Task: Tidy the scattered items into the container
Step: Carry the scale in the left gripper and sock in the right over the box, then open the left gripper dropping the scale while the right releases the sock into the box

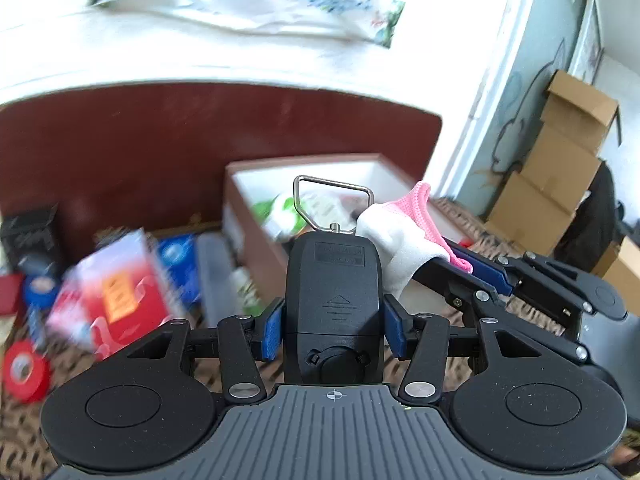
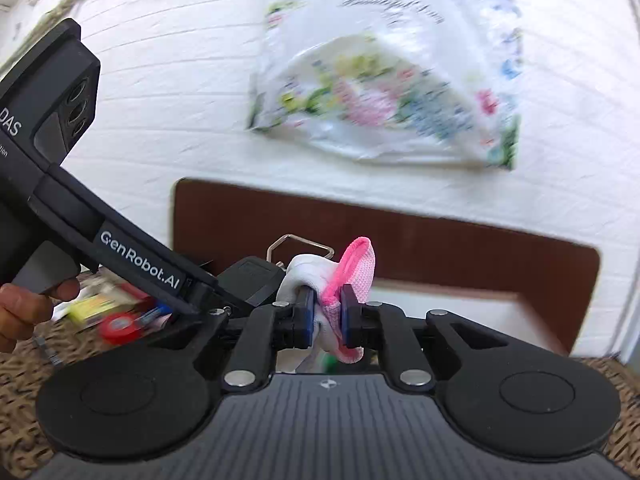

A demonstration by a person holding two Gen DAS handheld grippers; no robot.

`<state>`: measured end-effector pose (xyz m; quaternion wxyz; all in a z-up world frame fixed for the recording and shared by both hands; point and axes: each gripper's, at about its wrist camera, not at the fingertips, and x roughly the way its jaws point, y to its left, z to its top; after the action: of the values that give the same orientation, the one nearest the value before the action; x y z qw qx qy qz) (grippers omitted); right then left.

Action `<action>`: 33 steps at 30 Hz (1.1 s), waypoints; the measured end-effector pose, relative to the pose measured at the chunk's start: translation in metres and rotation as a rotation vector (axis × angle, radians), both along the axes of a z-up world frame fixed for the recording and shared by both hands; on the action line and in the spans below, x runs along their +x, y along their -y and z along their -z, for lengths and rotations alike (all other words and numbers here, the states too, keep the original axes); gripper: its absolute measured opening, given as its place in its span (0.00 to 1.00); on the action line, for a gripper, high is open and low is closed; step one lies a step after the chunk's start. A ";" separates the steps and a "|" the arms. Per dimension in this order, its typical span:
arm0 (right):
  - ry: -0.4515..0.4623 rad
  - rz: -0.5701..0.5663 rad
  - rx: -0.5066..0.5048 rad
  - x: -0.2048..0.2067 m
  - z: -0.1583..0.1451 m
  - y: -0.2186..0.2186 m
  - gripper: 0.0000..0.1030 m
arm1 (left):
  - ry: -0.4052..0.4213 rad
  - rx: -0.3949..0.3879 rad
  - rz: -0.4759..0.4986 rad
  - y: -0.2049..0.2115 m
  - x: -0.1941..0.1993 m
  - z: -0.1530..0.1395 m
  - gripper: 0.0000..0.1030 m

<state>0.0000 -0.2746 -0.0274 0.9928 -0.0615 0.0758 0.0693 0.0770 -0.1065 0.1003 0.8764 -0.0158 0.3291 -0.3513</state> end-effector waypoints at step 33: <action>-0.150 0.283 -0.135 0.120 0.081 0.087 0.92 | 0.064 0.068 0.018 0.116 0.105 0.062 1.00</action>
<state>0.1200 -0.3612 -0.1083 0.9778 -0.1112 0.1622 -0.0719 0.1825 -0.2227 0.0381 0.8832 0.0280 0.3129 -0.3482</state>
